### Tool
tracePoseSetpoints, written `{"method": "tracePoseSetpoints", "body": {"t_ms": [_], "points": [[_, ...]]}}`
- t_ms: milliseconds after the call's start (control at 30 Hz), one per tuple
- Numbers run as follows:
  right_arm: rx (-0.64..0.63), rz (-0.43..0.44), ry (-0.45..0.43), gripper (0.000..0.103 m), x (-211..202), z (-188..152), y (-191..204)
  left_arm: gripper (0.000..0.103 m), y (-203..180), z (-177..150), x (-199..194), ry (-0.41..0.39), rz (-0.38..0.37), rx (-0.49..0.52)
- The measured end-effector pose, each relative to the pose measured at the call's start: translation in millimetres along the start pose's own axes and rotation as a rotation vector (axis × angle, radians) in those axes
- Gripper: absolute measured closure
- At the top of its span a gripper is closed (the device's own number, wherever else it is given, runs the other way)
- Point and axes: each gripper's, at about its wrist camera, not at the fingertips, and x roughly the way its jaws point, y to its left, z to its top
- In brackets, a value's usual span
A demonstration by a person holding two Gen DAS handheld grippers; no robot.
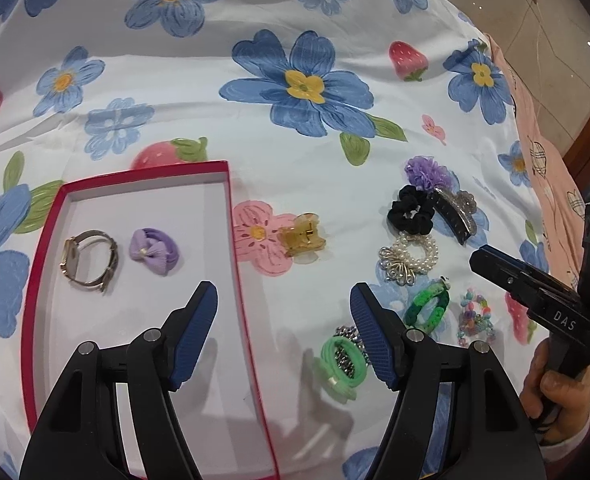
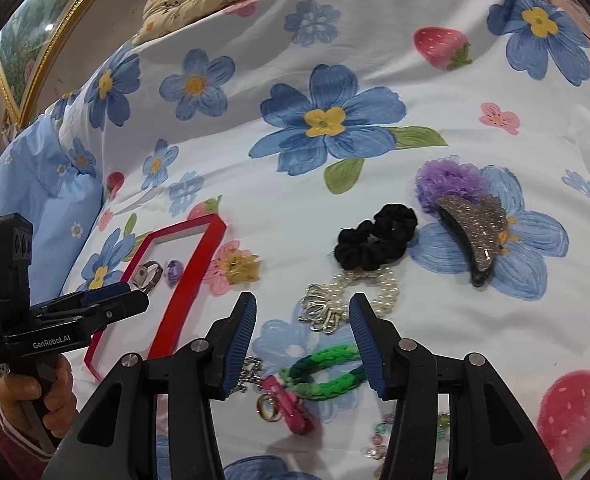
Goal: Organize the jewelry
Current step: 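Move the left tool to the yellow claw clip while the right tool reaches the black scrunchie, then grasp the yellow claw clip with the left tool while the right tool grasps the black scrunchie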
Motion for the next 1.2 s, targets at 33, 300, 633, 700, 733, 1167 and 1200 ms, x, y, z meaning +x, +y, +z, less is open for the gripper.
{"method": "tracePoseSetpoints", "body": {"t_ms": [33, 300, 633, 700, 733, 1167, 1200], "points": [[0.000, -0.002, 0.000, 0.052, 0.4, 0.4, -1.2, 0.034, -1.5, 1.2, 1.4, 0.000, 0.000, 0.003], [0.024, -0.013, 0.012, 0.052, 11.8, 4.3, -16.6, 0.031, -17.1, 12.9, 22.1, 0.021, -0.024, 0.035], [0.046, -0.041, 0.047, 0.052, 40.3, 21.0, -35.7, 0.031, -28.3, 33.9, 80.6, 0.093, 0.026, 0.099], [0.049, -0.048, 0.053, 0.052, 47.1, 24.7, -39.5, 0.031, -28.0, 36.1, 87.7, 0.099, 0.030, 0.101], [0.056, -0.050, 0.056, 0.052, 51.6, 27.2, -42.0, 0.031, -27.1, 37.1, 91.6, 0.104, 0.031, 0.099], [0.130, -0.052, 0.092, 0.063, 95.5, 38.0, -65.0, 0.068, -25.8, 35.3, 110.7, 0.146, -0.029, 0.092], [0.123, -0.056, 0.091, 0.070, 96.8, 38.1, -65.1, 0.068, -25.9, 35.1, 109.8, 0.143, -0.033, 0.092]]}}
